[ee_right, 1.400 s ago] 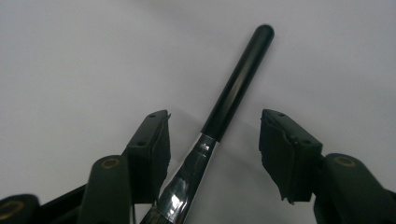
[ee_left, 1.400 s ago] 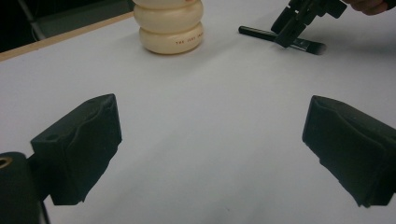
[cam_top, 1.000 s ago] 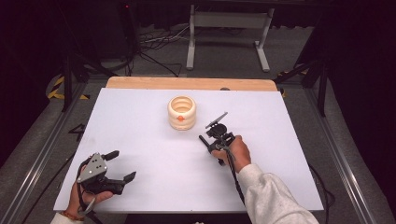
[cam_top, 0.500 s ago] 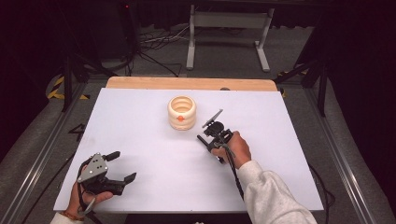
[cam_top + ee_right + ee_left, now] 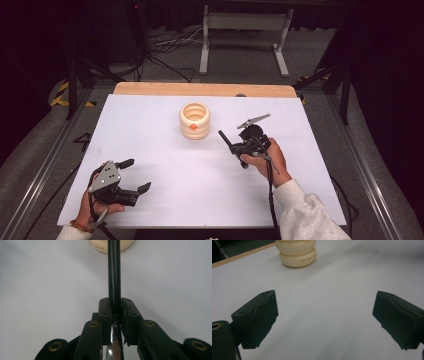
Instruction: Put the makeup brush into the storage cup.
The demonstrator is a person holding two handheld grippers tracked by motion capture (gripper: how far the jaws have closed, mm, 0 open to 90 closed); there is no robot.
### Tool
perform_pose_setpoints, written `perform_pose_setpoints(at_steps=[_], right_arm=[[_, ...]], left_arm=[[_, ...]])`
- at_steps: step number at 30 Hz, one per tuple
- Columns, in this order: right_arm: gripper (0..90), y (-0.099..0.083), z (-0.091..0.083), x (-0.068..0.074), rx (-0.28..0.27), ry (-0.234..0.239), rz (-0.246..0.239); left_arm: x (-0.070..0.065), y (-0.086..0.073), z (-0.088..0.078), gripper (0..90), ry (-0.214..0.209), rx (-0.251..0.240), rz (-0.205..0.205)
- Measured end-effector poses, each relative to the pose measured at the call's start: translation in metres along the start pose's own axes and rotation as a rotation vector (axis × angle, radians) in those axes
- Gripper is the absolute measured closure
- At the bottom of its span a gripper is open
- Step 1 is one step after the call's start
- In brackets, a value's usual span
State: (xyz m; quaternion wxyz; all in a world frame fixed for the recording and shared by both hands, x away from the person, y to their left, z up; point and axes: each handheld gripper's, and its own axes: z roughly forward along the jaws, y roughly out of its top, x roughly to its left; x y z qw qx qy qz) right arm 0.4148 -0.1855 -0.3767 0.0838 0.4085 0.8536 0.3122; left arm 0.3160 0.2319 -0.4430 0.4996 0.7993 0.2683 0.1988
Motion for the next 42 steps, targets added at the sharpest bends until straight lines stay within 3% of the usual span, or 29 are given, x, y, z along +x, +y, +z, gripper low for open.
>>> perform_pose_setpoints(at_steps=[2,12,16,19,24,25,28,30,32,39,42], right_arm=[[79.7,-0.002,-0.001,0.0,-0.006,-0.002,0.001],[79.8,-0.01,0.001,-0.008,-0.011,0.061,0.022],[79.8,-0.01,0.005,-0.004,0.005,0.09,0.018],[79.7,-0.009,0.008,-0.001,0.015,0.099,0.009],[79.7,-0.005,0.011,0.006,0.032,0.117,-0.005],[79.8,-0.002,0.012,0.009,0.041,0.119,-0.016],[79.7,0.001,0.012,0.012,0.047,0.122,-0.027],[79.7,0.006,0.012,0.015,0.041,0.142,-0.026],[79.7,0.01,0.014,0.019,0.047,0.15,-0.041],[79.7,0.019,0.029,0.037,0.122,0.16,-0.105],[79.8,0.026,0.036,0.049,0.156,0.167,-0.152]], left_arm=[[-0.002,0.004,0.004,7.9,0.025,0.005,0.015],[-0.021,0.013,0.033,7.7,-0.01,0.06,0.13],[-0.023,0.016,0.038,6.1,-0.018,0.042,0.163],[-0.023,0.019,0.043,6.3,-0.018,0.046,0.216],[-0.028,0.027,0.053,9.4,0.038,0.044,0.323],[-0.031,0.03,0.058,11.5,0.055,0.056,0.387],[-0.032,0.033,0.061,16.1,0.063,0.056,0.418],[-0.032,0.036,0.067,15.6,0.108,0.073,0.484],[-0.031,0.036,0.071,15.4,0.117,0.072,0.493],[-0.036,0.038,0.075,14.9,0.193,0.071,0.582],[-0.037,0.037,0.074,13.9,0.192,0.07,0.583]])
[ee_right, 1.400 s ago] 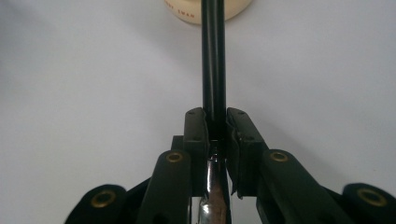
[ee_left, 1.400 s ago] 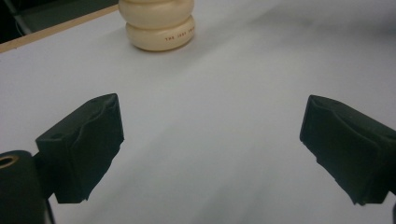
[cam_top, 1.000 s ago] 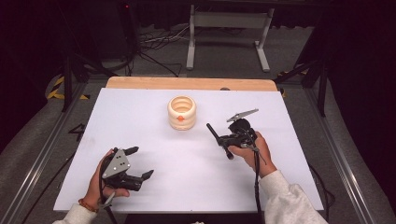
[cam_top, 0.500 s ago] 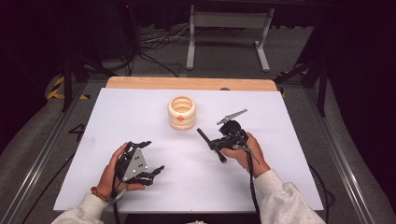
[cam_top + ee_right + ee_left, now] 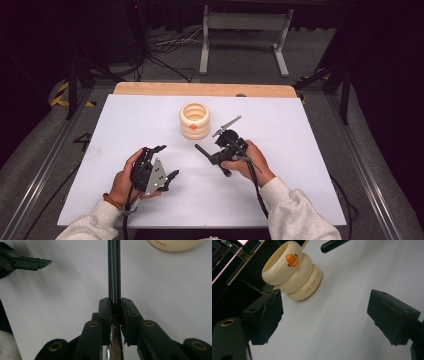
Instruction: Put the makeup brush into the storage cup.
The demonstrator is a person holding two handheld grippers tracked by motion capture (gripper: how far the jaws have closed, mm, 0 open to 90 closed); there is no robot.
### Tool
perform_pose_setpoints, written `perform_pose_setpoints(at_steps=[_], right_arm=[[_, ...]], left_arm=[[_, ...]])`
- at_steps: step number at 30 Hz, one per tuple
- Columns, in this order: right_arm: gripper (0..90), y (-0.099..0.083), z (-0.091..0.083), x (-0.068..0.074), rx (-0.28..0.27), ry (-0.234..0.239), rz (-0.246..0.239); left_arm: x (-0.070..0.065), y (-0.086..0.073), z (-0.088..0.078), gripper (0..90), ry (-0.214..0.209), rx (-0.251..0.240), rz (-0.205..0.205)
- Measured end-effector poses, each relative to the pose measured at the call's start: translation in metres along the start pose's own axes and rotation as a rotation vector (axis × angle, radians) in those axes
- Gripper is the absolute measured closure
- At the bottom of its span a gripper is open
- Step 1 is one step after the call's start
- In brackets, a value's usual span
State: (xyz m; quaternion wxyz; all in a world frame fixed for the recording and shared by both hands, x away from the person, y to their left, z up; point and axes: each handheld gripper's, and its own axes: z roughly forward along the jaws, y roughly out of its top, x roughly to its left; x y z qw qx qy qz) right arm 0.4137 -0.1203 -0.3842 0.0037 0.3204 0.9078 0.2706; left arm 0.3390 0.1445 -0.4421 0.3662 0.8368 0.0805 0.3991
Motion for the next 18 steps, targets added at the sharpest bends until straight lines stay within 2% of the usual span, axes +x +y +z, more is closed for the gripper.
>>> perform_pose_setpoints(at_steps=[6,7,8,9,12,14,16,17,18], right_arm=[[79.7,0.015,0.01,0.019,0.042,0.021,-0.069],[79.7,0.018,0.012,0.022,0.049,0.019,-0.081],[79.7,0.018,0.012,0.022,0.049,0.019,-0.081],[79.7,0.024,0.015,0.029,0.065,0.021,-0.107],[79.8,0.029,0.019,0.036,0.082,0.028,-0.132],[79.7,0.032,0.022,0.041,0.093,0.033,-0.146],[79.7,0.034,0.025,0.044,0.102,0.034,-0.152],[79.7,0.038,0.029,0.048,0.118,0.029,-0.168],[79.7,0.039,0.03,0.049,0.123,0.03,-0.168]], left_arm=[[-0.008,0.004,-0.001,12.5,0.013,0.011,0.064],[-0.008,0.004,-0.001,11.9,0.013,0.011,0.064],[-0.01,0.004,0.0,11.9,0.02,0.012,0.076],[-0.011,0.005,-0.001,10.9,0.031,0.015,0.095],[-0.014,0.007,-0.002,11.4,0.048,0.016,0.138],[-0.015,0.008,-0.001,12.2,0.052,0.017,0.145],[-0.018,0.009,-0.001,13.4,0.071,0.023,0.177],[-0.02,0.01,-0.001,16.4,0.087,0.045,0.211],[-0.021,0.01,-0.002,16.6,0.093,0.042,0.222]])
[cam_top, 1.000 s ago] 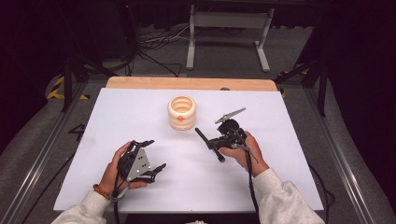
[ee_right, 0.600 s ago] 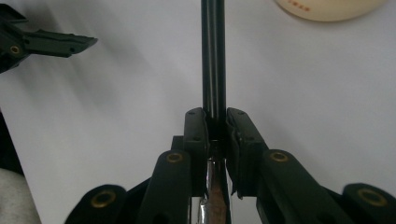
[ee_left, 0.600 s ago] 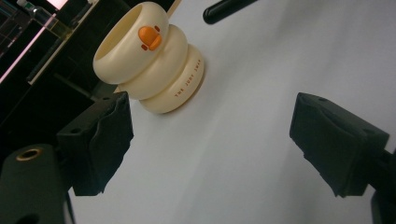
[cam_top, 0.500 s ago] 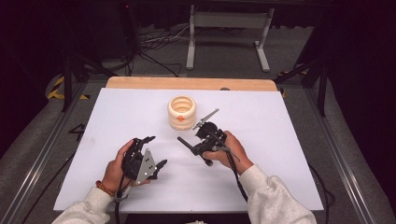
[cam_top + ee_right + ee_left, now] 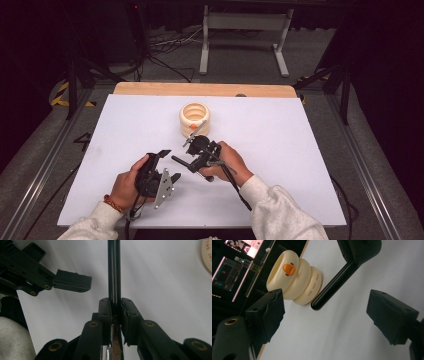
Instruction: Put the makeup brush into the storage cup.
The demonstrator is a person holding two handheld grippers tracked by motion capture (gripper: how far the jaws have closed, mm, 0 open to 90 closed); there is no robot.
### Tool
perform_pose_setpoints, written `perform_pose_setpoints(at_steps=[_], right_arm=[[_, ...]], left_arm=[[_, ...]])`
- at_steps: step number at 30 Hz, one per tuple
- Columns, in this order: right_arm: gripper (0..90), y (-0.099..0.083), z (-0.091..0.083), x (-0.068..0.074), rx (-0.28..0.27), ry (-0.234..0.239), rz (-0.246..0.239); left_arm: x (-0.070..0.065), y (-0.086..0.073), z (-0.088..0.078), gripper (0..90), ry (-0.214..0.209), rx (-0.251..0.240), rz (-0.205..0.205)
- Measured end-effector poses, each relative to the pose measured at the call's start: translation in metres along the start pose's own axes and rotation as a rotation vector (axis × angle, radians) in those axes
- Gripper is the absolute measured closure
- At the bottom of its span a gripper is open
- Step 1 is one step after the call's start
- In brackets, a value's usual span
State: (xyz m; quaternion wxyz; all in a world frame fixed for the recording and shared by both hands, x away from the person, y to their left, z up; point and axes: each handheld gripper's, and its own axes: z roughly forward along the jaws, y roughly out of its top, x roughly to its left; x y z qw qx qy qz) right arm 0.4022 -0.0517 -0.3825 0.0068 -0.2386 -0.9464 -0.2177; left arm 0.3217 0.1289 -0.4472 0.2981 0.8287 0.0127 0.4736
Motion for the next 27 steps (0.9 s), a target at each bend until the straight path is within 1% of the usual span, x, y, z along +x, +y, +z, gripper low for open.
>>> perform_pose_setpoints(at_steps=[2,3,4,5,6,7,8,9,10,11,12,14,15,16,17,18,19,21,22,23,24,25,26,27], right_arm=[[79.7,0.003,0.002,0.002,0.012,-0.005,-0.01],[79.7,0.003,0.002,0.002,0.012,-0.005,-0.01],[79.7,0.006,0.005,0.004,0.022,-0.01,-0.013],[79.7,0.007,0.006,0.005,0.024,-0.009,-0.016],[79.7,0.008,0.006,0.005,0.025,-0.011,-0.018],[79.7,0.009,0.006,0.006,0.026,-0.014,-0.023],[79.7,0.01,0.006,0.006,0.026,-0.018,-0.018],[79.7,0.011,0.006,0.007,0.027,-0.023,-0.022],[79.7,0.011,0.007,0.007,0.027,-0.024,-0.018],[79.7,0.011,0.007,0.007,0.027,-0.024,-0.018],[79.7,0.012,0.007,0.007,0.03,-0.027,-0.024],[79.7,0.013,0.008,0.008,0.035,-0.023,-0.031],[79.7,0.013,0.008,0.009,0.034,-0.027,-0.031],[79.7,0.014,0.008,0.009,0.029,-0.028,-0.028],[79.7,0.014,0.008,0.009,0.029,-0.024,-0.028],[79.7,0.014,0.008,0.009,0.029,-0.023,-0.03],[79.7,0.014,0.008,0.01,0.03,-0.022,-0.03],[79.7,0.015,0.009,0.01,0.033,-0.019,-0.036],[79.7,0.015,0.009,0.011,0.034,-0.016,-0.034],[79.7,0.015,0.01,0.011,0.034,-0.014,-0.035],[79.7,0.015,0.01,0.012,0.034,-0.013,-0.037],[79.7,0.016,0.01,0.012,0.036,-0.011,-0.04],[79.7,0.016,0.011,0.012,0.039,-0.009,-0.041],[79.7,0.016,0.011,0.013,0.04,-0.007,-0.048]], left_arm=[[-0.001,0.001,-0.001,22.9,0.007,-0.002,0.008],[-0.002,0.002,-0.002,22.9,0.021,-0.003,0.031],[-0.005,0.004,-0.002,31.4,0.036,-0.002,0.064],[-0.006,0.005,-0.002,34.5,0.042,0.003,0.085],[-0.008,0.006,-0.002,34.8,0.053,0.01,0.108],[-0.011,0.006,-0.001,36.9,0.059,0.0,0.11],[-0.013,0.007,-0.001,40.9,0.058,0.016,0.129],[-0.013,0.008,-0.002,42.3,0.07,0.031,0.173],[-0.015,0.009,-0.002,43.8,0.083,0.05,0.195],[-0.015,0.009,-0.002,46.0,0.083,0.05,0.195],[-0.017,0.011,-0.002,46.0,0.092,0.069,0.241],[-0.021,0.014,-0.001,53.5,0.115,0.093,0.301],[-0.022,0.014,-0.001,57.1,0.11,0.099,0.321],[-0.025,0.014,0.0,60.6,0.114,0.094,0.32],[-0.025,0.015,0.0,62.9,0.118,0.117,0.347],[-0.026,0.015,0.0,64.5,0.112,0.12,0.357],[-0.027,0.015,0.001,68.0,0.115,0.118,0.366],[-0.03,0.014,0.004,69.6,0.114,0.12,0.365],[-0.031,0.013,0.005,71.0,0.106,0.112,0.365],[-0.032,0.013,0.006,73.0,0.107,0.123,0.38],[-0.032,0.014,0.006,73.3,0.108,0.143,0.415],[-0.032,0.015,0.005,73.6,0.099,0.159,0.432],[-0.034,0.015,0.006,74.5,0.095,0.159,0.431],[-0.035,0.014,0.007,74.6,0.116,0.149,0.425]])
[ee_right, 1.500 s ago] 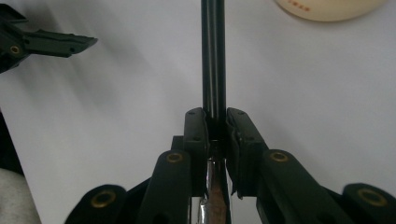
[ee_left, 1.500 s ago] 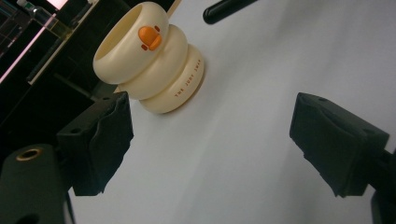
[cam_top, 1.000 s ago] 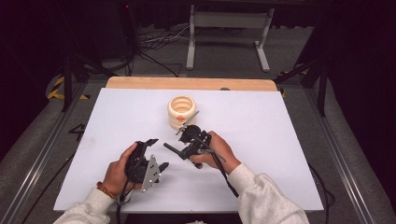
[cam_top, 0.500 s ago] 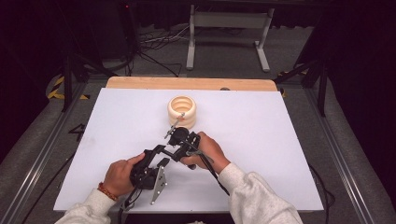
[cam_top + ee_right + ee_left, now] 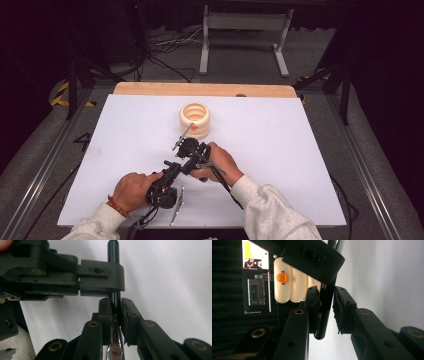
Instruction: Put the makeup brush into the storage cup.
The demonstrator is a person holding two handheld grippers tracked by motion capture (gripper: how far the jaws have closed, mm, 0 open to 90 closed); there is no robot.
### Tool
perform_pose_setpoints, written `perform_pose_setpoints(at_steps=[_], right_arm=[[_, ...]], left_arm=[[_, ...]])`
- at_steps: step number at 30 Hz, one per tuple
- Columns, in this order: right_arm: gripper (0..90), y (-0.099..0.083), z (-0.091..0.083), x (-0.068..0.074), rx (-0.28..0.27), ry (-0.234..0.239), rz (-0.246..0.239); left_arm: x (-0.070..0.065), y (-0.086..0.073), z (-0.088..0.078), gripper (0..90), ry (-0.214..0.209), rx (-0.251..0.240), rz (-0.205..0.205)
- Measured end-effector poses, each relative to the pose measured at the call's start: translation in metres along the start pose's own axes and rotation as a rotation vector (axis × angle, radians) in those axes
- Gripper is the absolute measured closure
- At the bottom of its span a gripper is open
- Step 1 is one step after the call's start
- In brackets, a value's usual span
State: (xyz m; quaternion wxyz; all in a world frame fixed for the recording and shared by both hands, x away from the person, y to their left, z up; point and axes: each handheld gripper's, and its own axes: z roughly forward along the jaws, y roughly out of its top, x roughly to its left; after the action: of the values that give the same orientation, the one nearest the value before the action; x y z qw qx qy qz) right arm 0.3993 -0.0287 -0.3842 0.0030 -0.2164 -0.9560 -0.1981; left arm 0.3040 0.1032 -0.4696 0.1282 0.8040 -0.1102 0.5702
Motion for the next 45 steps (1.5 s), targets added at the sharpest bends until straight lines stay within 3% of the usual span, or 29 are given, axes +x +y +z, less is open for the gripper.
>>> perform_pose_setpoints(at_steps=[3,4,12,15,16,18,19,21,23,24,27,29,30,31,34,36,38,40,42,43,44,45], right_arm=[[79.7,0.0,0.001,0.001,0.001,0.011,-0.002],[79.7,0.001,0.0,0.001,-0.001,0.01,-0.002],[79.5,0.0,0.002,0.002,0.012,0.012,-0.014],[78.8,-0.001,0.001,0.0,-0.006,0.024,-0.003],[76.7,-0.002,-0.001,0.0,-0.013,0.023,-0.002],[68.9,-0.004,-0.006,-0.002,-0.03,0.009,-0.004],[65.9,-0.005,-0.01,-0.004,-0.043,-0.004,-0.004],[65.1,-0.009,-0.018,-0.01,-0.066,-0.028,0.005],[60.8,-0.017,-0.033,-0.016,-0.125,-0.039,0.008],[59.5,-0.022,-0.041,-0.019,-0.151,-0.064,0.011],[53.3,-0.036,-0.06,-0.017,-0.238,-0.193,-0.031],[51.8,-0.047,-0.069,-0.012,-0.294,-0.222,-0.093],[50.6,-0.053,-0.073,-0.011,-0.315,-0.242,-0.097],[49.6,-0.059,-0.076,-0.011,-0.339,-0.255,-0.094],[45.6,-0.075,-0.081,-0.008,-0.393,-0.301,-0.105],[43.7,-0.086,-0.083,-0.007,-0.435,-0.328,-0.106],[41.0,-0.096,-0.083,-0.008,-0.463,-0.337,-0.1],[40.3,-0.105,-0.082,-0.007,-0.481,-0.358,-0.112],[38.0,-0.115,-0.081,-0.007,-0.507,-0.372,-0.112],[36.8,-0.118,-0.081,-0.007,-0.517,-0.368,-0.111],[32.9,-0.122,-0.08,-0.008,-0.525,-0.357,-0.107],[29.3,-0.126,-0.08,-0.008,-0.537,-0.345,-0.114]], left_arm=[[-0.001,0.0,0.001,75.4,-0.021,-0.007,-0.011],[0.0,0.0,0.001,77.8,-0.037,0.0,0.004],[0.001,0.001,0.001,78.8,-0.065,0.008,0.002],[0.003,-0.001,0.001,79.0,-0.084,0.012,-0.025],[0.006,-0.001,0.0,79.0,-0.093,0.04,0.013],[0.003,-0.005,0.003,79.0,-0.118,0.003,-0.071],[0.005,-0.007,0.003,79.0,-0.131,0.019,-0.064],[0.008,-0.013,0.004,79.0,-0.141,0.017,-0.103],[0.011,-0.019,0.006,79.0,-0.164,0.024,-0.138],[0.012,-0.022,0.007,79.0,-0.174,0.017,-0.176],[0.016,-0.026,0.008,79.1,-0.193,0.015,-0.208],[0.019,-0.03,0.009,79.1,-0.214,-0.005,-0.278],[0.022,-0.032,0.01,79.1,-0.225,-0.012,-0.303],[0.021,-0.034,0.011,79.1,-0.239,-0.035,-0.368],[0.029,-0.041,0.01,79.1,-0.266,-0.032,-0.406],[0.032,-0.045,0.011,79.1,-0.278,-0.051,-0.466],[0.034,-0.049,0.012,79.2,-0.302,-0.077,-0.537],[0.036,-0.051,0.012,79.1,-0.309,-0.086,-0.559],[0.039,-0.055,0.012,79.2,-0.328,-0.109,-0.614],[0.041,-0.059,0.012,79.1,-0.34,-0.121,-0.659],[0.041,-0.059,0.012,79.1,-0.34,-0.121,-0.659],[0.043,-0.061,0.012,79.1,-0.348,-0.134,-0.687]])
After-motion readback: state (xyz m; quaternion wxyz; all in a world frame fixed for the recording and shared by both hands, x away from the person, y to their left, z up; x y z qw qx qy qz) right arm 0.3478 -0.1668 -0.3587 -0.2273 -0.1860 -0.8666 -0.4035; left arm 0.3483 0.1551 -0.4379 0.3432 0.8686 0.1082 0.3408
